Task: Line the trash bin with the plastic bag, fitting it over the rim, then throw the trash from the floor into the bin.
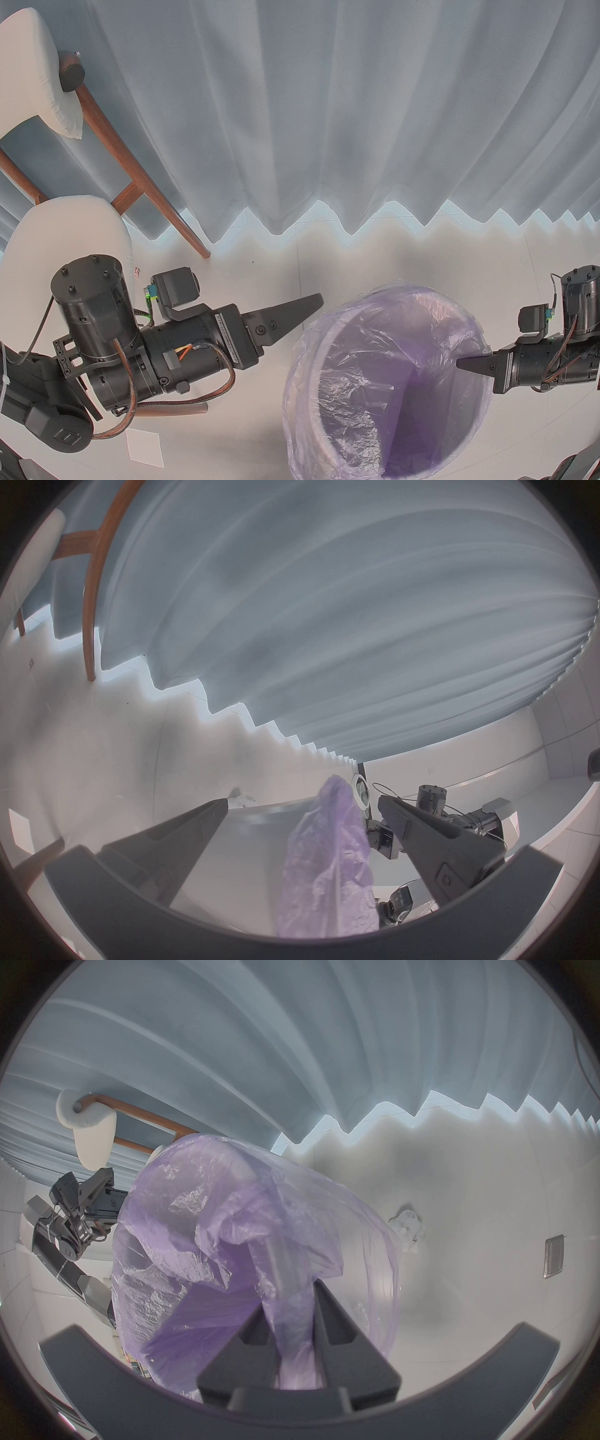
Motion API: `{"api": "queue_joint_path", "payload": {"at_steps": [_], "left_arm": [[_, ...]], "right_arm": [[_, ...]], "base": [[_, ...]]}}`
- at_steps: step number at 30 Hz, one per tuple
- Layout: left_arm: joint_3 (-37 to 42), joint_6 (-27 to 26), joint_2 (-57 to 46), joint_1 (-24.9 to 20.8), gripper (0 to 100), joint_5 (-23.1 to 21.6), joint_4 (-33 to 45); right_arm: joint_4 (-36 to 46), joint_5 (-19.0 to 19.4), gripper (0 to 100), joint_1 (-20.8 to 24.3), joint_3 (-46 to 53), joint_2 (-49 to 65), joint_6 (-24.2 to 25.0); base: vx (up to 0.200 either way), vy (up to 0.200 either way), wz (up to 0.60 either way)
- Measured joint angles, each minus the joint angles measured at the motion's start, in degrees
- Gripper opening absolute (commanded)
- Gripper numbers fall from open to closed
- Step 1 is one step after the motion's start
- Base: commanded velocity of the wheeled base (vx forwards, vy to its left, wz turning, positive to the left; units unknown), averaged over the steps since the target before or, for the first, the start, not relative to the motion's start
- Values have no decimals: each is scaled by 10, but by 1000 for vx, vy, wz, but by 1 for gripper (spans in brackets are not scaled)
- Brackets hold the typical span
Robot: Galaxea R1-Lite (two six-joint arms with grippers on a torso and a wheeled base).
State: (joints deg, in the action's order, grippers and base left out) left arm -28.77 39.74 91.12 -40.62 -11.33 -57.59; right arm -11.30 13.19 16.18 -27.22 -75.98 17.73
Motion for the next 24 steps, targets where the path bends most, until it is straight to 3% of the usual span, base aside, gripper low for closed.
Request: {"api": "queue_joint_path", "payload": {"at_steps": [9, 10, 24], "left_arm": [[5, 0, 9, -40, 100, 4, -10], [5, 0, 12, -41, 0, 5, -10], [-9, 3, 34, -24, 0, 6, -4]], "right_arm": [[0, 0, 0, 0, 0, -8, 1], [0, 0, 0, 0, 0, -9, 2], [-1, 0, 0, 0, -1, -10, 0]], "base": [[0, 0, 0], [0, 0, 0], [0, 0, 0]]}}
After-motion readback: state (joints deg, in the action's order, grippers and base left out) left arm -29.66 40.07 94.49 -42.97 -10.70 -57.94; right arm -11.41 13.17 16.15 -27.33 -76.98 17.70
